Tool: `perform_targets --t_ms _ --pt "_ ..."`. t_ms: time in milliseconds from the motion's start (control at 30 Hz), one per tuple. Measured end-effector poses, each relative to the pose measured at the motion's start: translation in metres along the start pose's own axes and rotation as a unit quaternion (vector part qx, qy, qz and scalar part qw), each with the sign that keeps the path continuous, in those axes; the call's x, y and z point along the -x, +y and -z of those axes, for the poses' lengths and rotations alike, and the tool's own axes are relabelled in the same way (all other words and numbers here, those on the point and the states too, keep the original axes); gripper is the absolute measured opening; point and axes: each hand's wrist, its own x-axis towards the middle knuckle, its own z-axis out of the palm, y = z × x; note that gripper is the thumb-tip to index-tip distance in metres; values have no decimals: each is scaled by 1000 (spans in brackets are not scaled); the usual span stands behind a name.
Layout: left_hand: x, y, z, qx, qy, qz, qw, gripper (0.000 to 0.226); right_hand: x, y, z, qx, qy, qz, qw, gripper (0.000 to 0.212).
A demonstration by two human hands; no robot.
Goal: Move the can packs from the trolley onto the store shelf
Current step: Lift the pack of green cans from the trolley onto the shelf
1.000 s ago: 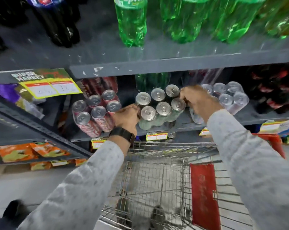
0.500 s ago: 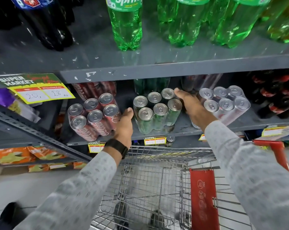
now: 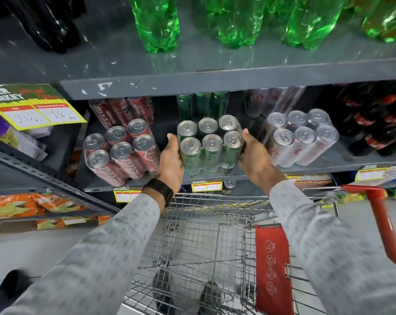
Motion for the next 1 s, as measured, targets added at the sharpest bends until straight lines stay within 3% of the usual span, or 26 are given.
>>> perform_targets --t_ms 167,400,533,1000 --pt "3 6 -4 -8 0 21 1000 46 9 7 1 26 9 10 1000 49" --pt "-3 -4 -1 -10 6 -10 1000 45 15 3 2 68 0 30 997 30" --pt "0 -15 2 -35 9 -39 999 56 14 0 6 69 33 77 994 50" --pt "7 -19 1 -29 16 -40 999 54 19 3 4 74 11 88 993 41"
